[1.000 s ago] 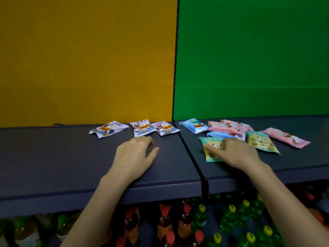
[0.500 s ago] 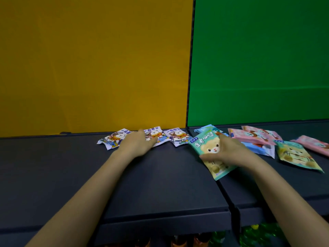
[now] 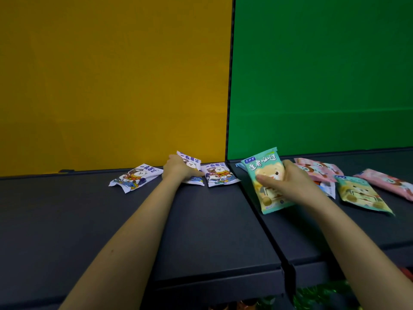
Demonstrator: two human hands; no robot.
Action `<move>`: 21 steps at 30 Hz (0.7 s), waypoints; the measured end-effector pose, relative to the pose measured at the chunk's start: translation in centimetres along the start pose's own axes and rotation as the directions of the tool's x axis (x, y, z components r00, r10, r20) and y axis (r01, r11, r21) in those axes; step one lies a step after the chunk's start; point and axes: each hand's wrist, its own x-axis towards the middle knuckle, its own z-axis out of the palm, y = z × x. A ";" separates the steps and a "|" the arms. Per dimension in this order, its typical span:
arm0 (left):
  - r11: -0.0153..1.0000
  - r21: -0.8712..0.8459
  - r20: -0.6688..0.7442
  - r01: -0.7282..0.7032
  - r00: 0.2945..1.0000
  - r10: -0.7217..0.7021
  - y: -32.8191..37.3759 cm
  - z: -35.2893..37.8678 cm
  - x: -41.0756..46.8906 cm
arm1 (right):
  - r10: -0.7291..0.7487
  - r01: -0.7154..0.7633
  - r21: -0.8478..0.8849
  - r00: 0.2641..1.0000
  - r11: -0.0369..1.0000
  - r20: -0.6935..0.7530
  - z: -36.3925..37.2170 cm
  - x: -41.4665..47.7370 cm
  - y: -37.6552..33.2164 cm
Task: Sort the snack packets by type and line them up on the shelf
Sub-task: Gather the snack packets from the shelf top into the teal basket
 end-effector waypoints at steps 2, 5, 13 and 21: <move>0.998 -0.048 0.031 -0.047 0.998 0.048 -0.4 -0.3 -0.1 | 0.011 -0.010 0.056 1.000 0.998 -0.008 0.0 0.2 0.2; 0.958 -0.253 0.005 -0.131 0.991 0.137 -0.6 -1.4 -1.0 | 0.045 -0.052 0.295 0.998 0.954 0.033 0.3 0.4 -0.2; 0.765 -0.612 -0.086 -0.203 0.978 0.191 -5.3 -9.7 -10.4 | -0.077 -0.090 0.562 0.961 0.822 0.267 4.7 -1.9 -5.5; 0.801 -0.584 -0.404 -0.127 0.902 -0.151 -18.0 -17.7 -25.9 | -0.392 -0.033 0.616 0.744 0.787 0.541 13.9 -10.9 -13.7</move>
